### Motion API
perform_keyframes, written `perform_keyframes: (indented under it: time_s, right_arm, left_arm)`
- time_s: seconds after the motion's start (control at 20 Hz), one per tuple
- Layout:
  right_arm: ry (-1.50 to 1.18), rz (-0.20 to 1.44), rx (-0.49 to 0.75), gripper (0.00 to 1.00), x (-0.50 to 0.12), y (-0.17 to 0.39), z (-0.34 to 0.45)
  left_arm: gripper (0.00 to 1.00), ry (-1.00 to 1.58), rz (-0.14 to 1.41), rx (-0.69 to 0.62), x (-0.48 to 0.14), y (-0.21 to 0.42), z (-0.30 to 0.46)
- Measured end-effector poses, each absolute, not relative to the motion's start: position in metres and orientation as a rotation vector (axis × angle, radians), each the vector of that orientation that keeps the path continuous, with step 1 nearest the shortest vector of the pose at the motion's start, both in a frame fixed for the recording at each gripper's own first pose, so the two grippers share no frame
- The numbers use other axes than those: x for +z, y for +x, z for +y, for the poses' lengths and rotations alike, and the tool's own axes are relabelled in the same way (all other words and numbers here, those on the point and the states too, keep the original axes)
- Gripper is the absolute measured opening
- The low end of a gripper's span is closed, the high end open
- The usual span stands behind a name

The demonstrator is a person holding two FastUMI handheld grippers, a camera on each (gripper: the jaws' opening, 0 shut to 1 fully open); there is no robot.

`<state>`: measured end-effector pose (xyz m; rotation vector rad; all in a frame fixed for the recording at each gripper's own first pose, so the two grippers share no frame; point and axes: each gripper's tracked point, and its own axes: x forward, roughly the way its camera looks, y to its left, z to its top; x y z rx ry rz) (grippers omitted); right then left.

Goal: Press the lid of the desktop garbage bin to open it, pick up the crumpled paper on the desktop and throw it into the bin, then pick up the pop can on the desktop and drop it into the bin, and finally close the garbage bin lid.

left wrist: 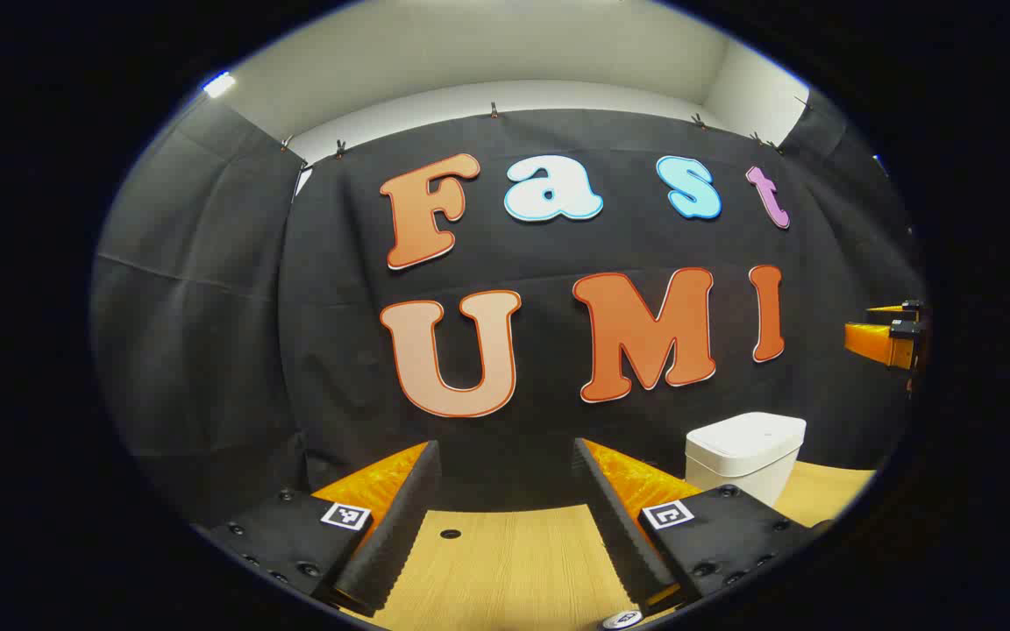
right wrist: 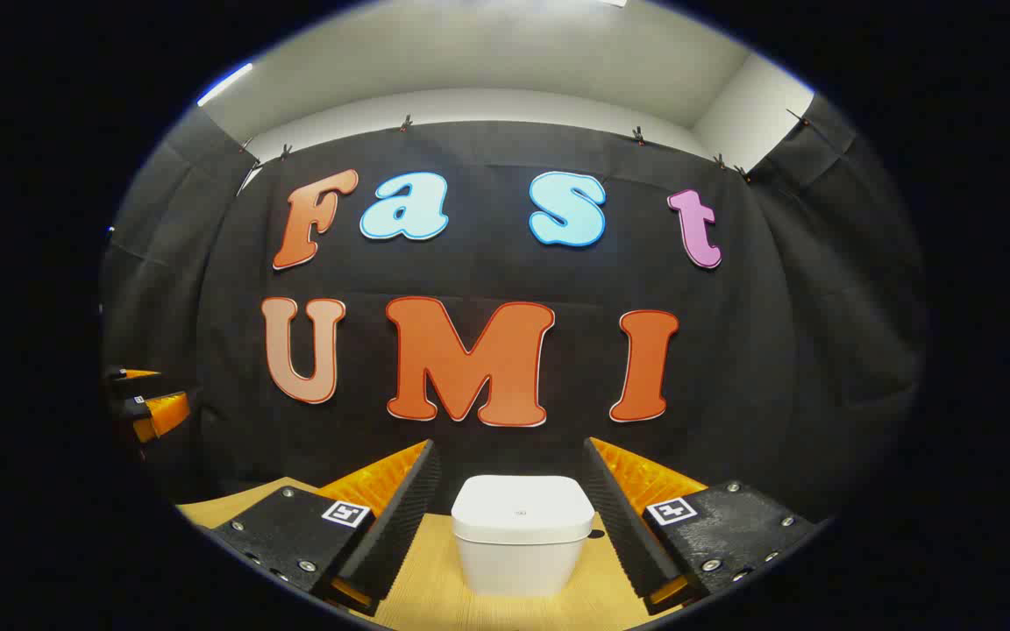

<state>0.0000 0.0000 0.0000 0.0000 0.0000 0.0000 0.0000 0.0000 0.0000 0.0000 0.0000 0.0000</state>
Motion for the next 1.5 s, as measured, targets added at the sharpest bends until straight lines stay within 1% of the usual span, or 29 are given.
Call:
perform_keyframes:
  time_s: [0.3, 0.85, 1.25, 1.35, 1.45, 1.5]
  right_arm:
    - [-0.021, 0.031, 0.009, 0.99, -0.008, 0.0, 0.01]
    - [-0.02, 0.077, 0.003, 0.99, -0.016, 0.002, 0.031]
    - [-0.059, 0.122, -0.05, 0.98, -0.024, 0.016, 0.033]
    - [-0.081, 0.144, -0.054, 0.96, -0.03, 0.023, 0.031]
    - [-0.09, 0.163, -0.044, 0.91, -0.032, 0.033, 0.03]
    - [-0.089, 0.163, -0.03, 0.85, -0.032, 0.039, 0.03]
  left_arm:
    - [1.0, 0.009, -0.005, -0.018, -0.002, -0.001, -0.002]
    - [1.0, 0.0, 0.024, -0.043, -0.018, -0.001, 0.011]
    - [1.0, 0.02, 0.069, -0.111, -0.037, -0.006, 0.02]
    - [1.0, 0.028, 0.093, -0.126, -0.047, -0.007, 0.022]
    - [1.0, 0.042, 0.114, -0.115, -0.053, -0.006, 0.026]
    - [1.0, 0.052, 0.113, -0.099, -0.053, -0.005, 0.029]
